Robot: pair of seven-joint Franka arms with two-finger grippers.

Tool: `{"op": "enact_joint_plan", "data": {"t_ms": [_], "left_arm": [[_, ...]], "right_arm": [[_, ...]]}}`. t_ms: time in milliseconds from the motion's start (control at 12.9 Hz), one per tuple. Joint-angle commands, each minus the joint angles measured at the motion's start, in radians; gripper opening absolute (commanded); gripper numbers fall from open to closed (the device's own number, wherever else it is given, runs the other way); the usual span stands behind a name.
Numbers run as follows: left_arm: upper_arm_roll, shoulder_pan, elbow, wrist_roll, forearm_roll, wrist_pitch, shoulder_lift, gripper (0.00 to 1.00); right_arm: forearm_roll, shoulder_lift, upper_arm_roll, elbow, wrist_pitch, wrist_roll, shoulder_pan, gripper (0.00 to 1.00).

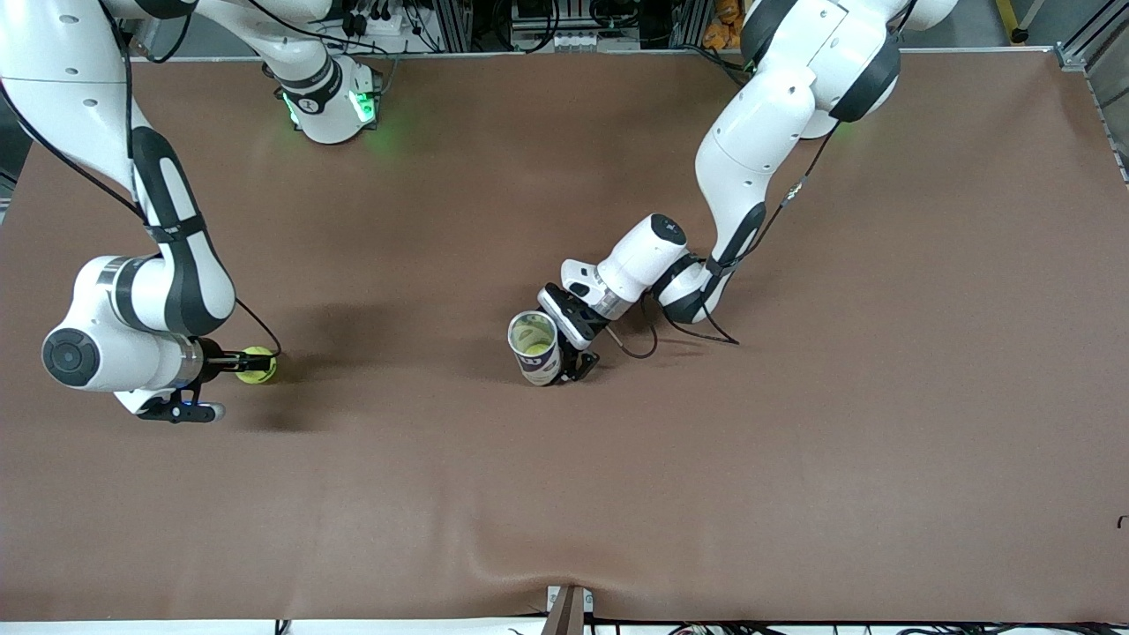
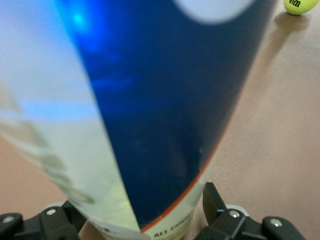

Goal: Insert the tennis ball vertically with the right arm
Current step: 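Move the right gripper to the second ball and grasp it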

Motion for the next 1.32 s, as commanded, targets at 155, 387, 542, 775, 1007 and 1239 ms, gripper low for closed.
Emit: {"op": "enact_joint_plan", "data": {"t_ms": [155,387,542,775,1007,1239], "left_arm": [[0.003,0.000,-0.017,-0.002,0.008,0.015,-0.012,0.95],[0.003,0.001,-0.025,-0.002,0.008,0.015,-0.014,0.95],[0.003,0.001,-0.028,-0.002,0.008,0.015,-0.014,0.95],[0.002,0.001,-0.031,-0.002,0.008,0.015,-0.020,0.96],[-0.006,0.006,-0.038,-0.002,0.008,0.015,-0.022,0.98],[-0.007,0.008,-0.046,-0.002,0.008,0.015,-0.028,0.97]], "right_arm": [[-0.016,-0.029,0.016,-0.096,0.119,-0.010,-0.016,0.98],[-0.016,-0.027,0.016,-0.096,0.118,-0.059,-0.018,0.45],[-0.016,-0.030,0.016,-0.088,0.107,-0.070,-0.015,0.09],[-0.001,-0.035,0.037,0.029,-0.035,-0.012,0.018,0.00],[0.119,-0.029,0.049,0.238,-0.284,0.157,0.094,0.00],[0.220,-0.036,0.052,0.355,-0.408,0.391,0.171,0.00]]}}
